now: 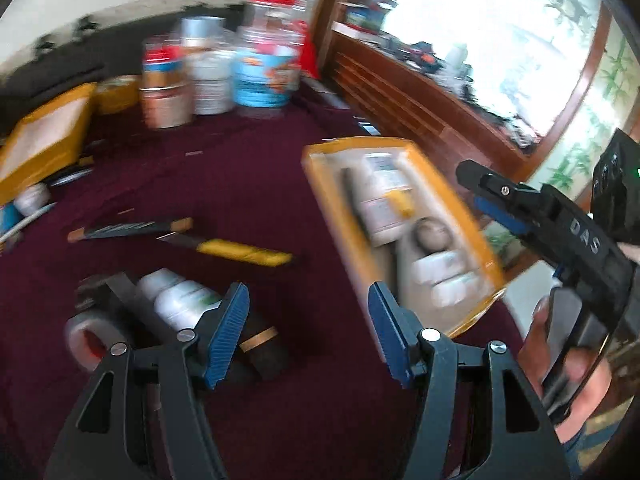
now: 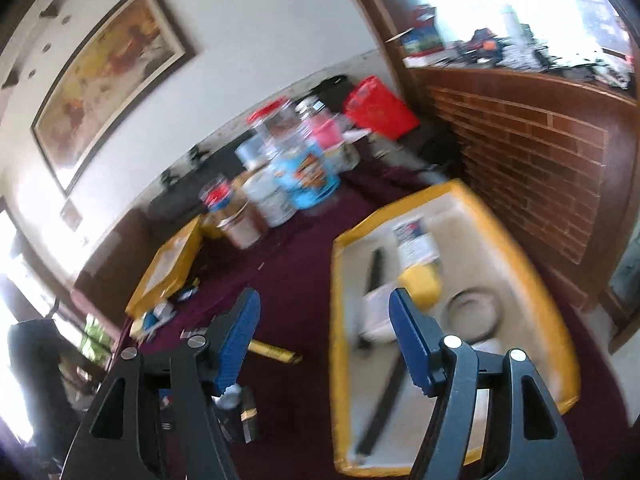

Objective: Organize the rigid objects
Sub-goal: 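Grasp the black tape roll with the left tool while the right tool grasps the white bottle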

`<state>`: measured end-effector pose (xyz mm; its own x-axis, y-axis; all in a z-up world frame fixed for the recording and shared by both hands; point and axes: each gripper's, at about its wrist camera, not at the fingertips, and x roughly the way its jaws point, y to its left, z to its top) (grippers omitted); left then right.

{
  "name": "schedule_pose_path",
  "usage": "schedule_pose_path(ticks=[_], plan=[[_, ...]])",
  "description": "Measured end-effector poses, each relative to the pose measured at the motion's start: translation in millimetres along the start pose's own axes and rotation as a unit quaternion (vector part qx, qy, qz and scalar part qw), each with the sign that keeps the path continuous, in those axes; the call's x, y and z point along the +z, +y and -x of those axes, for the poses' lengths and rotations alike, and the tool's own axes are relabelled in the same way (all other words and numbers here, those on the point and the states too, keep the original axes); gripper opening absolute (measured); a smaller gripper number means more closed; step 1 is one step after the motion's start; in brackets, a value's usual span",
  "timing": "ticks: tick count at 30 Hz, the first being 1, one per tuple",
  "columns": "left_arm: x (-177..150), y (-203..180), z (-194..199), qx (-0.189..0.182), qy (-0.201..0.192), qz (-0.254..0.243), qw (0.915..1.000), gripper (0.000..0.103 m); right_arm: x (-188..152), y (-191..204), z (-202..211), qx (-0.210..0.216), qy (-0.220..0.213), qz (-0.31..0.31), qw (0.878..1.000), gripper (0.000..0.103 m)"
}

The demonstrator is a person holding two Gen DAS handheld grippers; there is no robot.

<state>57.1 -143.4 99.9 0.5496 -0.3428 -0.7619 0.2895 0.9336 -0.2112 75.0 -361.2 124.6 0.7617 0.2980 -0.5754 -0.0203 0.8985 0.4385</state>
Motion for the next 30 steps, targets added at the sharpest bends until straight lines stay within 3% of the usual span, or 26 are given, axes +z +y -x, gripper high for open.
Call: schedule_pose_path(ticks=[3,7,11,15,19,26,28,30], plan=[[-32.0,43.7,23.9,0.034,-0.015,0.023,0.999,0.072,-26.2,25.9,-27.5,0.026,0.03,0.018,0.999,0.062],[-60.9,101.2,37.5,0.083,-0.022,0.071,0.9938,0.072,-61.2,60.3,-76.6,0.068,0.086,0.042,0.993,0.062],[-66.0,136.1,29.6,0.105,-0.007,0.109,0.9884,0.072,-80.2,74.4,-99.5,0.083,0.094,0.068,0.99,0.062],[-60.8,140.3,13.4,0.105,0.004,0.123,0.9869,0.072,-82.6,64.3,-98.9,0.076,0.076,0.07,0.992,0.062],[-50.1,127.8,-3.4,0.149,0.017,0.105,0.9831,0.072,-82.4,51.2,-99.7,0.073,0.083,0.057,0.992,0.061],[-46.6,122.4,-29.3,0.192,0.035,0.077,0.9778,0.072,-83.6,55.5,-98.7,0.093,0.089,0.067,0.989,0.061],[-46.7,127.6,-32.7,0.18,0.032,0.083,0.9796,0.071,-86.2,60.3,-100.7,0.095,0.094,0.078,0.988,0.061],[-47.1,132.4,-36.8,0.153,0.041,0.092,0.983,0.053,-87.8,64.2,-101.1,0.097,0.094,0.087,0.987,0.061]])
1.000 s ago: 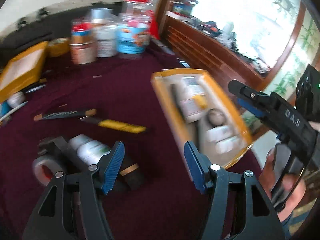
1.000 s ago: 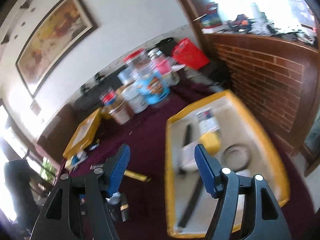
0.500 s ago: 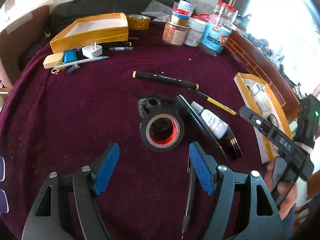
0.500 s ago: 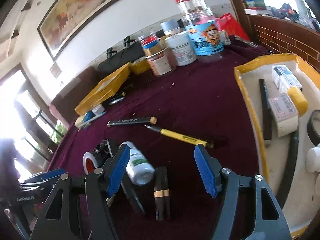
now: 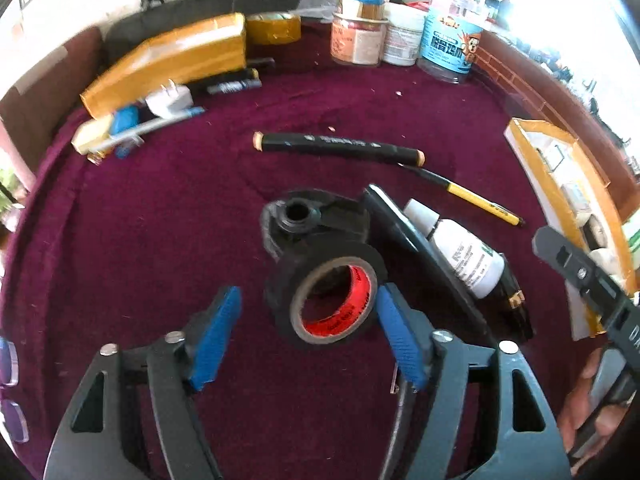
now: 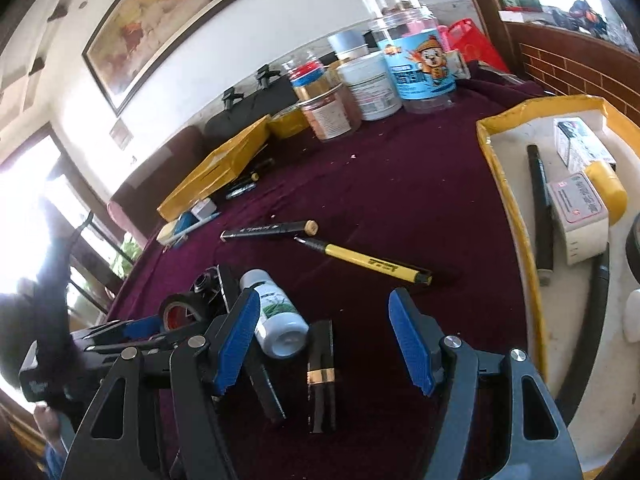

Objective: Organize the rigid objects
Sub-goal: 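Grasp the black tape roll with the left tool while the right tool grasps the white bottle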

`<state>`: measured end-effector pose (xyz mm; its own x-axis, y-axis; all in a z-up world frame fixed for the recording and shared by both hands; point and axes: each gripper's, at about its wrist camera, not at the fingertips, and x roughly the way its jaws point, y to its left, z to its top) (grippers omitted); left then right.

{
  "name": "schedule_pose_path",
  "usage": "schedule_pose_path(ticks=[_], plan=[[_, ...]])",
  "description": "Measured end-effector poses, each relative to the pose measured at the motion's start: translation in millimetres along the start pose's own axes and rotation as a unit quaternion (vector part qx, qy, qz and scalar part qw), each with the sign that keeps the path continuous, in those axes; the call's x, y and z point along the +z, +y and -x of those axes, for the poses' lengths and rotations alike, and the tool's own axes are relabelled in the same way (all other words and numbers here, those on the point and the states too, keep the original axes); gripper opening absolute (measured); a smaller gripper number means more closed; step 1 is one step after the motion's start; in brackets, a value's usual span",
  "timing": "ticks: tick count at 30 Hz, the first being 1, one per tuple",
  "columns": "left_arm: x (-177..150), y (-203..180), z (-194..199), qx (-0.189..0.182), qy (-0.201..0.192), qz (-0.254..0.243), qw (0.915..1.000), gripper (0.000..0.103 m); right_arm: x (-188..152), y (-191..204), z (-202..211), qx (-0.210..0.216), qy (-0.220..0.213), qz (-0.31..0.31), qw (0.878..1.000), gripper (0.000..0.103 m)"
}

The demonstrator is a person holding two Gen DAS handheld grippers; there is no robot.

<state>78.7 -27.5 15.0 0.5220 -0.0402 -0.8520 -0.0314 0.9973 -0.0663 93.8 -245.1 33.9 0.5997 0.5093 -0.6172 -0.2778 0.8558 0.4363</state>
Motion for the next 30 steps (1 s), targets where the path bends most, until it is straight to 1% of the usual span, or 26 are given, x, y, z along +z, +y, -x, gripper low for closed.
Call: schedule_pose_path(ticks=[1,2,3,4,6,7,8,9,13,15,17,18,19,21,22,23,24,25,26,28,30], plan=[[-0.5,1.4,-2.0,-0.021,0.008,0.001,0.9997,0.048,-0.3,1.9,-0.7,-0.001,-0.002,0.005,1.0,0.061],[-1.2,2.2,-2.0,-0.037,0.013,0.002,0.9992,0.04,-0.9,3.6,-1.1,-0.001,-0.002,0.01,1.0,0.061],[-2.1,2.5,-0.6,-0.046,0.015,0.002,0.9988,0.036,-1.6,5.2,-2.2,0.001,0.0,0.014,1.0,0.061],[-3.5,3.3,1.3,-0.05,0.012,-0.004,0.9987,0.034,-2.3,6.7,-3.8,0.002,0.003,0.019,1.0,0.061],[-6.4,4.9,3.8,-0.059,0.009,-0.007,0.9982,0.024,-3.7,9.8,-7.4,0.003,0.012,0.028,1.0,0.06],[-7.4,6.8,3.9,-0.067,0.012,-0.007,0.9977,0.023,-4.1,11.3,-9.7,0.007,0.019,0.031,0.999,0.058],[-7.8,8.2,4.1,-0.074,0.014,-0.006,0.9972,0.017,-4.1,13.0,-11.8,0.01,0.028,0.032,0.999,0.055],[-8.4,10.9,3.8,-0.077,0.017,-0.003,0.9969,0.017,-3.8,16.5,-14.8,0.007,0.04,0.038,0.998,0.053],[-6.4,23.8,1.1,-0.113,0.028,0.023,0.993,0.017,-0.1,31.3,-26.2,-0.025,0.076,0.07,0.994,0.053],[-5.5,24.6,0.6,-0.118,0.03,0.025,0.9922,0.017,5.2,41.5,-34.4,-0.035,0.094,0.099,0.99,0.053],[-5.0,23.4,0.3,-0.121,0.032,0.026,0.9918,0.017,10.6,49.6,-45.4,-0.059,0.104,0.127,0.985,0.053],[-4.6,22.0,0.2,-0.123,0.032,0.025,0.9915,0.017,13.5,52.1,-52.8,-0.062,0.111,0.136,0.983,0.053],[-4.0,21.6,-0.3,-0.124,0.032,0.025,0.9915,0.017,15.4,53.9,-62.7,-0.054,0.127,0.144,0.98,0.052],[-3.2,21.3,-1.1,-0.122,0.029,0.026,0.9917,0.017,17.3,53.6,-76.2,-0.054,0.145,0.15,0.977,0.048],[-3.3,21.5,-1.5,-0.121,0.026,0.025,0.9919,0.017,15.2,53.3,-83.2,-0.056,0.157,0.157,0.974,0.042],[-3.4,21.3,-1.4,-0.12,0.024,0.026,0.9922,0.017,11.8,53.5,-87.2,-0.06,0.163,0.164,0.971,0.04],[-3.7,21.3,-1.4,-0.117,0.022,0.025,0.9926,0.017,8.7,55.0,-85.9,-0.068,0.152,0.178,0.97,0.038],[-3.6,19.8,-1.1,-0.111,0.019,0.021,0.9934,0.017,7.8,55.7,-84.1,-0.074,0.145,0.182,0.97,0.032],[-3.6,17.9,-0.7,-0.103,0.015,0.018,0.9944,0.016,7.4,52.6,-82.3,-0.074,0.139,0.173,0.972,0.03],[-4.3,14.2,0.6,-0.092,0.01,0.011,0.9957,0.016,6.8,47.9,-78.7,-0.063,0.131,0.163,0.976,0.03],[-4.6,13.0,0.9,-0.088,0.007,0.009,0.996,0.016,8.5,44.6,-75.0,-0.058,0.125,0.154,0.978,0.03]])
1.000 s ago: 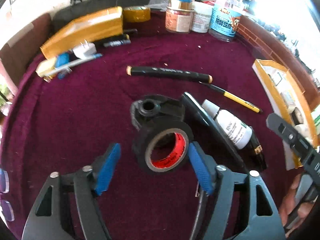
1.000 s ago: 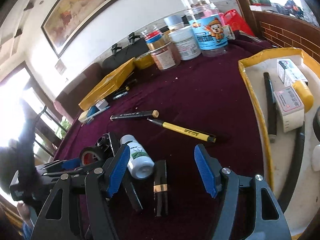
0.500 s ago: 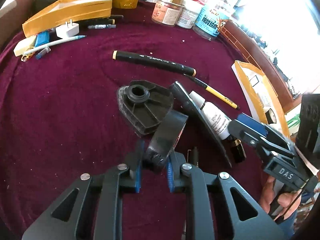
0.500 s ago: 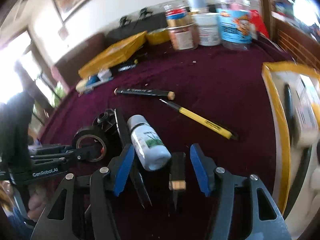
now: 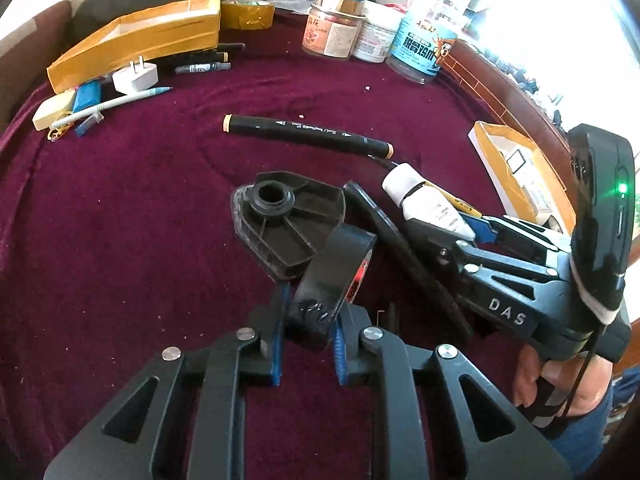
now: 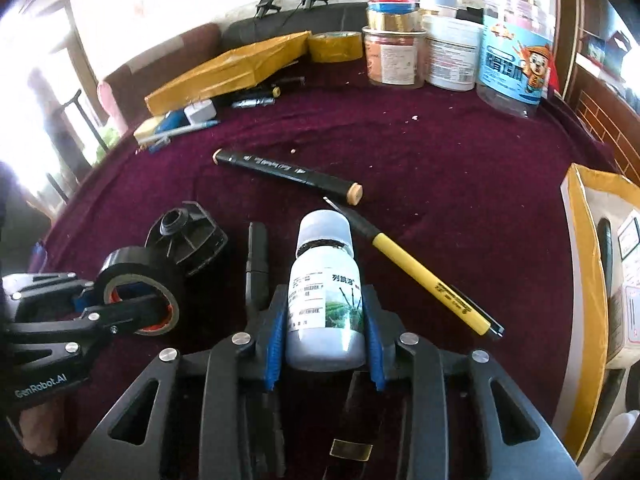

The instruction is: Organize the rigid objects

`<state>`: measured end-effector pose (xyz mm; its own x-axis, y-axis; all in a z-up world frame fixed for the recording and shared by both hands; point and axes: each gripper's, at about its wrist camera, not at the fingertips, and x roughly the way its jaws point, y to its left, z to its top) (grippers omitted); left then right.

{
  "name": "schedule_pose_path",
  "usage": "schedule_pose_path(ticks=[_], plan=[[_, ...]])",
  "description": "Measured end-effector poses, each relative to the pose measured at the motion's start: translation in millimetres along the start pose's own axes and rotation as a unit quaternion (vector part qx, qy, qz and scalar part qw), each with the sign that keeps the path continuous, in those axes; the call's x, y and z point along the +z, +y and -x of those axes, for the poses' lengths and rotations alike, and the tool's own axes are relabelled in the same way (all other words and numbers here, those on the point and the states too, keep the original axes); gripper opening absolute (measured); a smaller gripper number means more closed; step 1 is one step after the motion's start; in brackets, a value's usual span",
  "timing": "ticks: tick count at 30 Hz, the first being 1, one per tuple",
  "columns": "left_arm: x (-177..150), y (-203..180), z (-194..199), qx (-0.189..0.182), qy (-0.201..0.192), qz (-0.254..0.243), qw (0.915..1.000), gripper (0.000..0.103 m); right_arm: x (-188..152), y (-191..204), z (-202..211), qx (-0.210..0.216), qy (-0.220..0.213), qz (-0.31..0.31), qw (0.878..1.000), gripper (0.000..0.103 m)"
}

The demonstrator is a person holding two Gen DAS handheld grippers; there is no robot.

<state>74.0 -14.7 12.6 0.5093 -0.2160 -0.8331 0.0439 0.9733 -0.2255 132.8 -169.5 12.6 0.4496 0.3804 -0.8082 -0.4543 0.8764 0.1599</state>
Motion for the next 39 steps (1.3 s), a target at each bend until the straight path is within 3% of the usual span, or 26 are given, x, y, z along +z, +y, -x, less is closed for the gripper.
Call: schedule_pose_path(ticks=[5,10,24,39], plan=[[0.8,0.4,-0.1,-0.026,0.006,0.002,0.9996,0.016,-0.2,-8.9,8.6,0.025,-0.011,-0.024,0.999,0.03],[0.2,-4.8,1.6,-0.03,0.002,-0.008,0.9995,0.016,0.8,-9.1,10.3,0.019,-0.014,-0.023,0.999,0.03],[-0.7,-8.2,-0.2,-0.024,0.005,-0.014,0.9996,0.016,-2.4,-3.4,1.3,-0.014,-0.007,0.0,1.0,0.03],[-3.1,-11.9,1.3,-0.016,0.0,-0.024,0.9996,0.016,-2.3,-7.1,6.5,-0.016,-0.016,-0.011,1.0,0.03]])
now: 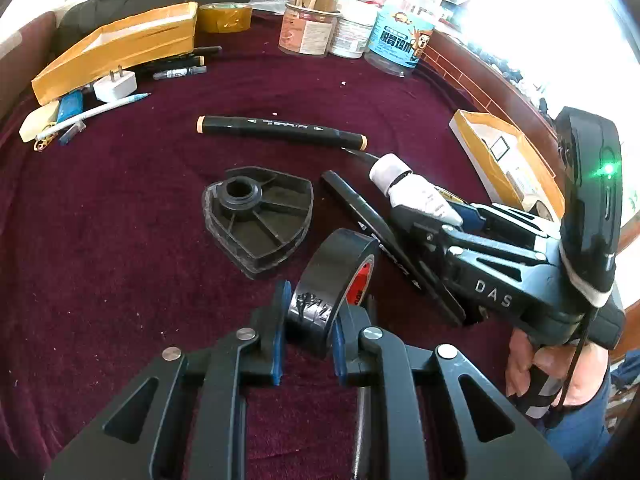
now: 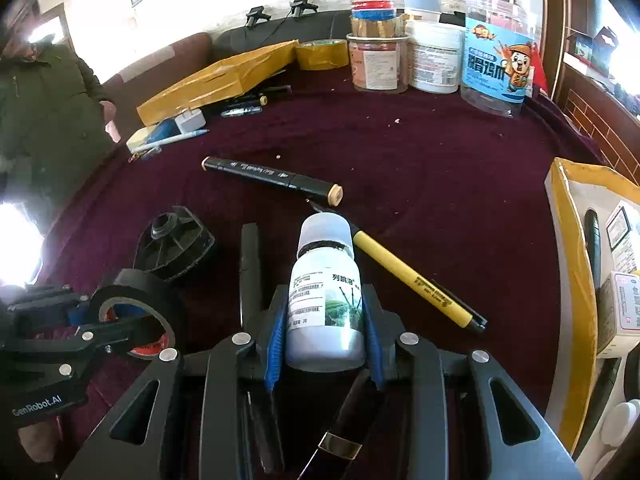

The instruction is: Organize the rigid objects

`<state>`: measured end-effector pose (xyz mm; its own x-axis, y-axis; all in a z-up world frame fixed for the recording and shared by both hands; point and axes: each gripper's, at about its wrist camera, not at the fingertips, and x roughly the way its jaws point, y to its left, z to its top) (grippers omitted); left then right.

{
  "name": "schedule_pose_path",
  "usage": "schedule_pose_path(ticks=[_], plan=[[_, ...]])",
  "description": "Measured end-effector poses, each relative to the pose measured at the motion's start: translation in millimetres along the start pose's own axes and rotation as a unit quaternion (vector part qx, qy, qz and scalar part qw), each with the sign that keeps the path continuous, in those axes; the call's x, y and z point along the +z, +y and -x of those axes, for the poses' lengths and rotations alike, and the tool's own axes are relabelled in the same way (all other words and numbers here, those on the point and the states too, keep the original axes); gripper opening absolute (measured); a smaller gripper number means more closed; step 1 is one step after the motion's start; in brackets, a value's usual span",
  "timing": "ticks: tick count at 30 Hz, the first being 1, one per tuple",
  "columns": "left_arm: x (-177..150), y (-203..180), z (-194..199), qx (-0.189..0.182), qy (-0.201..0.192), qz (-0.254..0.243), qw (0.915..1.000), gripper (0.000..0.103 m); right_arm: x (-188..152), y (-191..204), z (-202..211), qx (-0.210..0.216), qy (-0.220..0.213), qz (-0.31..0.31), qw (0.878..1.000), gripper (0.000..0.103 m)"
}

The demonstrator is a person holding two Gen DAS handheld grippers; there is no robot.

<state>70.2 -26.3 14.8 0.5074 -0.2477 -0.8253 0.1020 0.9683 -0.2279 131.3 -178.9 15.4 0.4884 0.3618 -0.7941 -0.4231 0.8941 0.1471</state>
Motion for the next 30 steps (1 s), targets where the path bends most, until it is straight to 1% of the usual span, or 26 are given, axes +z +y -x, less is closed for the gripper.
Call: schedule_pose_path(ticks=[12,22,30], plan=[[0.0,-3.0,0.5,0.001,-0.002,-0.006,1.0,0.016,2.8,-3.7,8.6,0.008,-0.017,-0.013,1.0,0.03],[-1.1,-6.9,5.7,-0.008,-0.013,-0.012,0.9998,0.016,3.4,-7.9,13.1,0.009,-0.024,-0.021,0.999,0.03],[-1.3,-6.7,4.3,-0.008,-0.012,-0.011,0.9998,0.016,2.7,-6.3,14.0,0.01,-0.025,-0.02,0.999,0.03]])
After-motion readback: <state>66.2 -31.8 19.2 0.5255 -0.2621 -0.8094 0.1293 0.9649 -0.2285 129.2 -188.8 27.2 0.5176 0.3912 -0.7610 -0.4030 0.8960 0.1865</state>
